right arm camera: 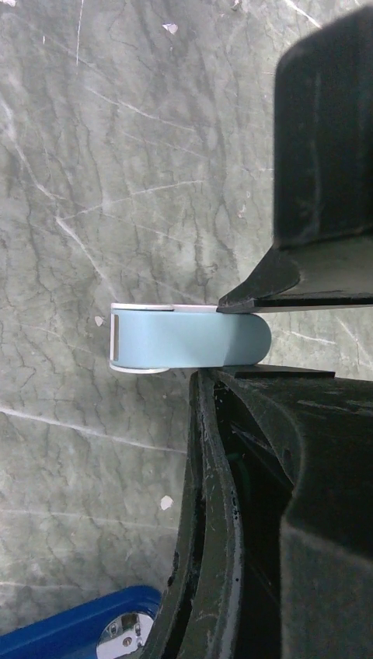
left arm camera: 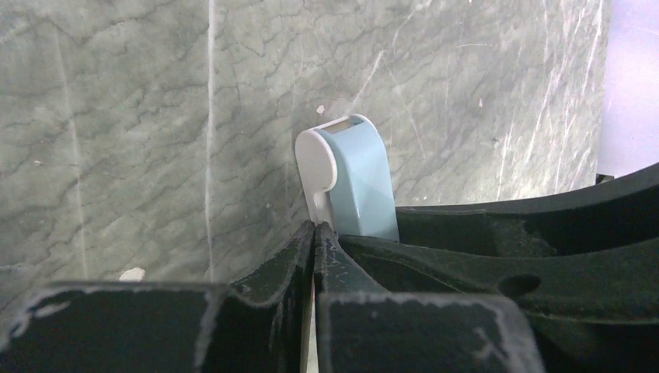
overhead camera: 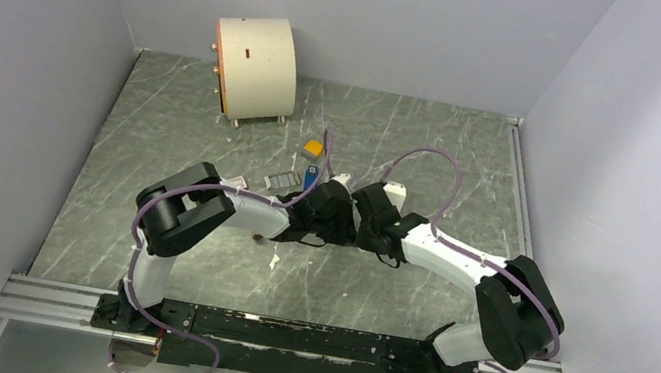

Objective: Load the staples into the stapler

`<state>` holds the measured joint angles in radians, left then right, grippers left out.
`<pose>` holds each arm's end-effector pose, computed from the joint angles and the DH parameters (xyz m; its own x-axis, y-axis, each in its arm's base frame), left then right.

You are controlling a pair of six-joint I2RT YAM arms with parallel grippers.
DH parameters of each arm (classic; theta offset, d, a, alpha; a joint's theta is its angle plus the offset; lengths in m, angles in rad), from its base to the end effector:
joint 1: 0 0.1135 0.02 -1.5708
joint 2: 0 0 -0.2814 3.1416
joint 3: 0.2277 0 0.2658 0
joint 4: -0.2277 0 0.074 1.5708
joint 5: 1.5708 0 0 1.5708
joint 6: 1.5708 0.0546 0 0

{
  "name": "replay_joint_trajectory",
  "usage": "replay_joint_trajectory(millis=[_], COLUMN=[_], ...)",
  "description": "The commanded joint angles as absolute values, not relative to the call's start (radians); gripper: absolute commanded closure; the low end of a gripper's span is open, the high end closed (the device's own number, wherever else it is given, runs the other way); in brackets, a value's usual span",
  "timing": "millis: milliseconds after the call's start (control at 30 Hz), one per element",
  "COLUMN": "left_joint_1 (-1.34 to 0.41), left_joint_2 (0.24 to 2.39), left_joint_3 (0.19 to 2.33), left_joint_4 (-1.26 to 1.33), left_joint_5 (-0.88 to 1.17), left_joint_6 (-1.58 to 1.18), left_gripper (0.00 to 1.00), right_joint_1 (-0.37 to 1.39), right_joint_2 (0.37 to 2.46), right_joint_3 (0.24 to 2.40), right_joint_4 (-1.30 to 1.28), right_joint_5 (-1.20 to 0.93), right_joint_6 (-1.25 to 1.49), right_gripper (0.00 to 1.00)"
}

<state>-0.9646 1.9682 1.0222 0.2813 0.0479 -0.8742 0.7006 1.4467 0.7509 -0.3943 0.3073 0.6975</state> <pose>0.2430 -0.3550 0.1188 -0.8716 -0.0875 -0.4824 0.2709 0.7341 -0.6227 0.2252 0.1683 0.1611 -0.8455 0.0878 -0.5267 0.0464 0.9947 0.0914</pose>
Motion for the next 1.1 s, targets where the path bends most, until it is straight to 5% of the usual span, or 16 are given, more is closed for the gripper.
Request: replay_joint_trajectory(millis=[0,433,1067], left_joint_1=[-0.974,-0.974,-0.974], left_joint_2=[1.965,1.871,1.745], left_joint_3=[0.988,0.974,0.979], left_joint_4=[0.166,0.121,0.063], left_joint_5=[0.002,-0.059,-0.083], left_joint_6=[-0.836,-0.816,-0.766], left_gripper=[0.92,0.90,0.84], right_joint_1=[0.706,0.707,0.701], right_joint_2=[1.515,1.575,1.434], right_joint_3=[0.684,0.693,0.876], right_joint_4=[-0.407,-0.422,-0.483], right_joint_5=[0.305,0.353,0.431], right_joint_6=[0.748,0.772,0.698], right_gripper=[0.84,0.83,0.42])
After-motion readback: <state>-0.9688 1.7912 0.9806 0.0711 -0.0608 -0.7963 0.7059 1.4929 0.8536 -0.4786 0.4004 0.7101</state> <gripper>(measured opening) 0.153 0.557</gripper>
